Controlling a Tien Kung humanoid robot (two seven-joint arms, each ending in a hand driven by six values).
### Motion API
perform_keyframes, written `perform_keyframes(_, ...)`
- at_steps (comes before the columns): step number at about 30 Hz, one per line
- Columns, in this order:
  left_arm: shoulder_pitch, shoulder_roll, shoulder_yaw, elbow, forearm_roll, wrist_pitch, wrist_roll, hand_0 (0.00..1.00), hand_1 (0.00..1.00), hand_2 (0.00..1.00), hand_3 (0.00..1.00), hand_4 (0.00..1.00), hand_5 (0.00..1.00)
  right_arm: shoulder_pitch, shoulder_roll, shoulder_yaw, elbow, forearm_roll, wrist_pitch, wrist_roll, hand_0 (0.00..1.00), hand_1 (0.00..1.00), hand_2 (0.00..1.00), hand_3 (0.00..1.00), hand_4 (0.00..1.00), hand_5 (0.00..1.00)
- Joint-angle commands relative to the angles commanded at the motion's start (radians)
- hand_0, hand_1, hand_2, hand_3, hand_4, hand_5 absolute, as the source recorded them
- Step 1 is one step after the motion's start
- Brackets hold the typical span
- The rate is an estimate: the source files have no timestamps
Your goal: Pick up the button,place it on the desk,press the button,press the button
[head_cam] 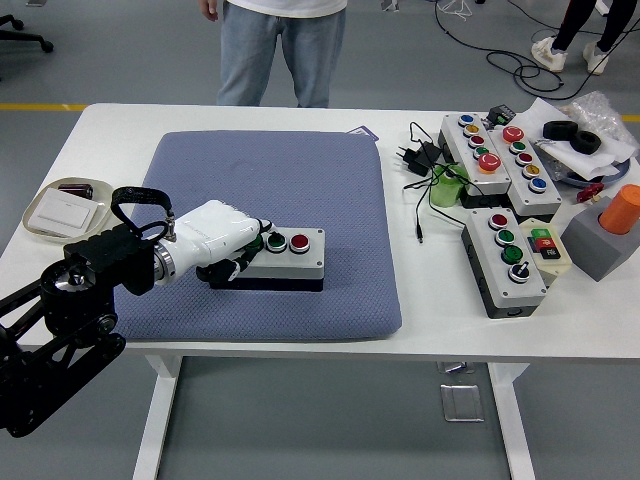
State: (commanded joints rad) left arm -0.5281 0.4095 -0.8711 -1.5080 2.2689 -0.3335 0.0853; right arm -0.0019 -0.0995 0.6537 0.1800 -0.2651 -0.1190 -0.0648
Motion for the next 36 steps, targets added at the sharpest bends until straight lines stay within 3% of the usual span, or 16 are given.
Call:
perform_keyframes(9, -0.002, 0.000, 0.004, -0.002, 0.000, -0.019, 0.000, 0.031, 0.002, 0.002, 0.708, 0.267, 0.002, 0.000, 0.000, -0.002, 0.000, 0.003, 0.000, 0.001, 0.754, 0.716, 0.750, 0.630, 0.395, 0.105)
perform_keyframes(13, -0.002, -0.003, -0.009, -0.012, 0.000, 0.008, -0.005, 0.031, 0.002, 0.002, 0.708, 0.267, 0.002, 0.000, 0.000, 0.001, 0.000, -0.001, 0.000, 0.000, 0.754, 0.716, 0.750, 0.630, 0.395, 0.105)
perform_keyframes(19, -0.010, -0.015, -0.024, -0.042, -0.004, 0.104, -0.017, 0.032, 0.002, 0.002, 0.736, 0.266, 0.002, -0.001, 0.000, -0.001, 0.000, 0.000, 0.000, 0.000, 0.753, 0.716, 0.748, 0.630, 0.398, 0.106)
perform_keyframes(24, -0.022, -0.025, 0.008, -0.055, -0.023, 0.091, -0.017, 0.034, 0.002, 0.004, 0.750, 0.271, 0.002, -0.001, -0.001, 0.001, 0.000, -0.005, -0.001, 0.000, 0.753, 0.714, 0.746, 0.630, 0.396, 0.103)
perform_keyframes(36, -0.044, -0.053, 0.044, 0.006, -0.016, 0.078, -0.010, 0.033, 0.002, 0.004, 0.759, 0.265, 0.002, 0.000, -0.002, 0.003, 0.000, -0.008, -0.003, 0.002, 0.752, 0.713, 0.743, 0.630, 0.399, 0.101)
